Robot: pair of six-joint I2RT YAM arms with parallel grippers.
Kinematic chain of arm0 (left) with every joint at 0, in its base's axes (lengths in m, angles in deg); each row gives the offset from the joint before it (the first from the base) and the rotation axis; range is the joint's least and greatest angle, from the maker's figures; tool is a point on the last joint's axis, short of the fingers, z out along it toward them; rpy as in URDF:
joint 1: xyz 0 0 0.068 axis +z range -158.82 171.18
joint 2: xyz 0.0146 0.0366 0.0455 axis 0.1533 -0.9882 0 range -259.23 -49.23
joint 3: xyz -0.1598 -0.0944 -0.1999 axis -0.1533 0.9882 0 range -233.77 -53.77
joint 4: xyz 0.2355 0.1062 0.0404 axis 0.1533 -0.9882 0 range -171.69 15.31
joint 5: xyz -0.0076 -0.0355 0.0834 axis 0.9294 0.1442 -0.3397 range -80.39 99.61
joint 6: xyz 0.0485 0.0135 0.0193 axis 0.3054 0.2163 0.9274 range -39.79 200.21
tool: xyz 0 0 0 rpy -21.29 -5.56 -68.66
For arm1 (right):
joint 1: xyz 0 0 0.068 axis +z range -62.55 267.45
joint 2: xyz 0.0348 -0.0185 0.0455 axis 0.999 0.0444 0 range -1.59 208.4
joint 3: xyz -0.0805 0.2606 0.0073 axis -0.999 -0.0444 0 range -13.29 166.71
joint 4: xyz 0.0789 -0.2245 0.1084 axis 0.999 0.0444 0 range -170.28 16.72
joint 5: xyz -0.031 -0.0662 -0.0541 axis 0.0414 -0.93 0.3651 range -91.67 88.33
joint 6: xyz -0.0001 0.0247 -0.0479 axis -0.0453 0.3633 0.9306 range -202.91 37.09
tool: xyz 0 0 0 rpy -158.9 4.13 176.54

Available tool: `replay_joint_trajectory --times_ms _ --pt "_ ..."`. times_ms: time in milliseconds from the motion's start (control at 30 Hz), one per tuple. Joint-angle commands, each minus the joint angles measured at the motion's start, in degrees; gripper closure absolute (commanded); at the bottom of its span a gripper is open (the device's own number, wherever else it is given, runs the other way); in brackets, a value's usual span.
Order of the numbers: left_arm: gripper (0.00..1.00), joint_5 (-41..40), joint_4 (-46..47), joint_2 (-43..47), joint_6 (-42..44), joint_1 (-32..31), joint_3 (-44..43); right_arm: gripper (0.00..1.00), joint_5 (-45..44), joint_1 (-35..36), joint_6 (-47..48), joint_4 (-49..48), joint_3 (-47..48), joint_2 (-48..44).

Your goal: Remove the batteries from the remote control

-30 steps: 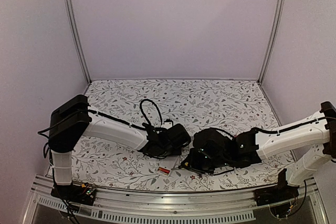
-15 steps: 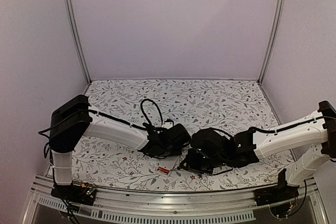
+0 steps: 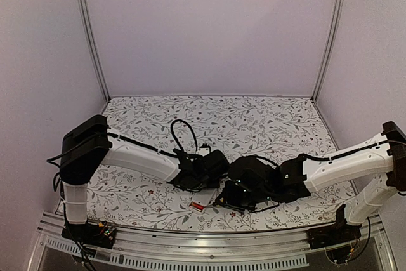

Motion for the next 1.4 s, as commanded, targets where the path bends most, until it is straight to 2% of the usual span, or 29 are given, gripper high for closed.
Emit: replay_joint_trajectory --times_ms 0,300,767,1067,1367 --pt "0.59 7.5 -10.8 -6.0 0.7 -2.0 3.4 1.0 1.1 0.1 0.7 0.2 1.2 1.7" --pt "0.59 7.8 -10.8 -6.2 0.5 -2.0 3.5 1.0 1.2 0.0 1.0 -1.4 1.5 2.7" --pt "0.6 8.0 -10.7 -6.3 0.1 -2.1 3.8 1.0 -1.5 -0.7 0.8 -17.1 -2.8 1.3" --pt "0.6 7.6 -10.4 -6.1 1.5 -2.1 3.4 1.0 -4.4 -0.6 1.9 -9.9 -2.7 -0.2" --pt "0.6 8.3 -5.7 -4.2 5.7 -3.2 2.7 1.0 -0.8 -1.3 9.1 -5.7 -4.1 -2.7"
